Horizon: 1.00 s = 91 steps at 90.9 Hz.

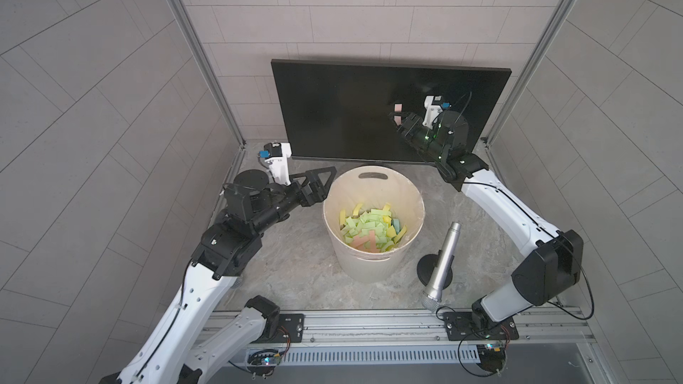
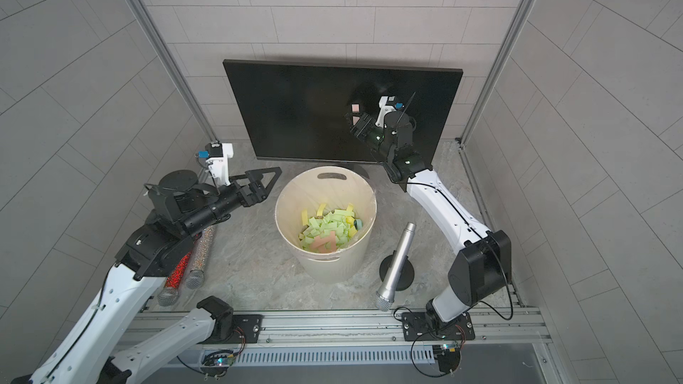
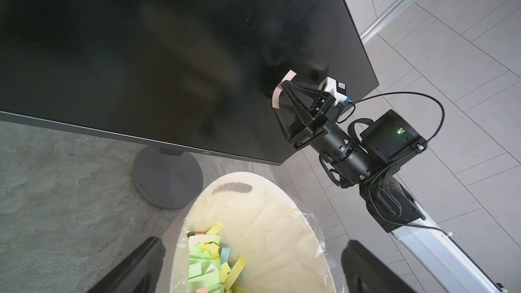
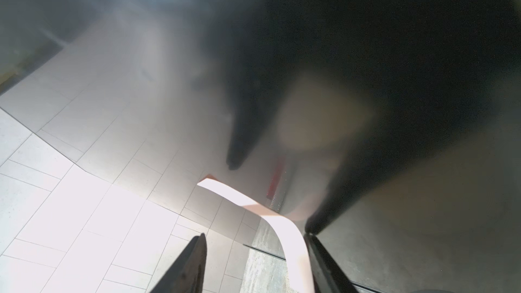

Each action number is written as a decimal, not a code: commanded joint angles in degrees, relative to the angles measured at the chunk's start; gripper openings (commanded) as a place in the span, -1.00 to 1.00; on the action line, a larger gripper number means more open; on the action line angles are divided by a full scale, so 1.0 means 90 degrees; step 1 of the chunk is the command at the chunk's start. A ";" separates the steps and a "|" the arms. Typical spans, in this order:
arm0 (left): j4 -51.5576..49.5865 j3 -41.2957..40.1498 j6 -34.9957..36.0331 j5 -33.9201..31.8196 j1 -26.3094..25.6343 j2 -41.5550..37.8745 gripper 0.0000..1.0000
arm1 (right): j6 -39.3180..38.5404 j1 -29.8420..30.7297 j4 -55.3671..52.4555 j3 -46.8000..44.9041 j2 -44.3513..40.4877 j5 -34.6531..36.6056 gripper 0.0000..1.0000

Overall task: Remove the sticky note from the monitor
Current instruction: Tear off the sticky note from the monitor.

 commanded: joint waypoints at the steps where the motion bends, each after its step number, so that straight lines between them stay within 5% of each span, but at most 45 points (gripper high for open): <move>1: 0.0023 0.0020 0.0032 0.0053 0.0043 -0.0139 1.00 | 0.0066 -0.0160 0.0323 0.0089 -0.0100 0.0211 -0.05; 46: -0.0062 0.0045 -0.0024 0.0032 0.0054 -0.0249 1.00 | 0.0144 -0.0218 0.0392 -0.0094 -0.0298 0.0135 -1.00; 91: -0.0217 0.0120 -0.0129 0.0038 0.0059 -0.0408 1.00 | 0.0171 -0.0221 0.0326 -0.0345 -0.0685 0.0080 -1.00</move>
